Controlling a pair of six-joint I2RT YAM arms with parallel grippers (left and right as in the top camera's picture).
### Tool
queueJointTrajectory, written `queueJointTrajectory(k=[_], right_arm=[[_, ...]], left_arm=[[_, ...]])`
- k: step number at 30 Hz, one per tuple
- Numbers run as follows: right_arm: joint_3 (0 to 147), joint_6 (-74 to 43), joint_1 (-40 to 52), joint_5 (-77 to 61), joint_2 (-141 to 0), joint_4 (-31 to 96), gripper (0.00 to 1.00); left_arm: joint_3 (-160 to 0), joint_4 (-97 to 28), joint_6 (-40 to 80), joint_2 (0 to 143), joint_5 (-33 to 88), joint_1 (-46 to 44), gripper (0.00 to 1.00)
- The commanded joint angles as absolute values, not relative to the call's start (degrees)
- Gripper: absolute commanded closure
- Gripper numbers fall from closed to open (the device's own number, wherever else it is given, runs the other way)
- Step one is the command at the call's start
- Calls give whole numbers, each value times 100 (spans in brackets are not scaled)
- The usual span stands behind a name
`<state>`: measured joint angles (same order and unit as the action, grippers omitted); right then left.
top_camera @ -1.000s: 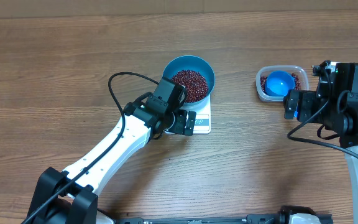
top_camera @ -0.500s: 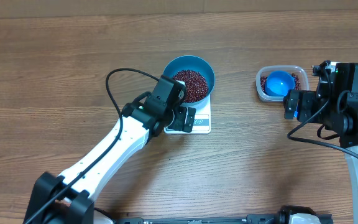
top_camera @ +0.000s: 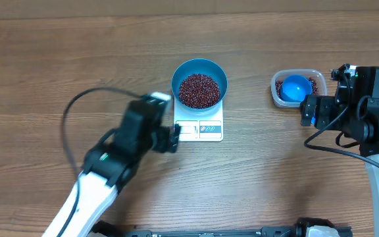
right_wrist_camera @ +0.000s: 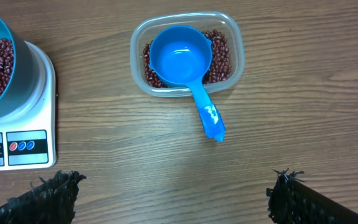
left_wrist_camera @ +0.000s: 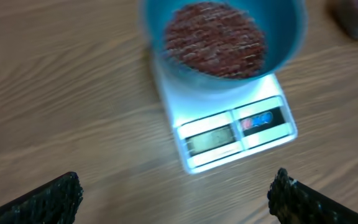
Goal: Scoop item into bowl and weigh 150g on scale
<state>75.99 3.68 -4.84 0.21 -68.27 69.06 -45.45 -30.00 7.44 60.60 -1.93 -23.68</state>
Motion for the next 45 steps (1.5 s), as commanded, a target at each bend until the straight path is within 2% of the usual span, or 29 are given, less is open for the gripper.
queueJointTrajectory(k=[1,11,21,30,45], right_arm=[[7706,395,-491,-14,-6827,6890,0],[7706,395,-491,-14,-6827,6890,0],[7706,395,-491,-14,-6827,6890,0],[7706,395,-491,-14,-6827,6890,0],[7706,395,-491,-14,-6827,6890,0]], left_arm=[[-3833,-2696,405,5321,80,-1863,1],[-1638,-825,123,2665,1232,-543,0],[-93,1007,-36,408,1802,97,1],[-27,-294,-134,14,1737,259,1],[-27,-309,-132,14,1503,266,0]])
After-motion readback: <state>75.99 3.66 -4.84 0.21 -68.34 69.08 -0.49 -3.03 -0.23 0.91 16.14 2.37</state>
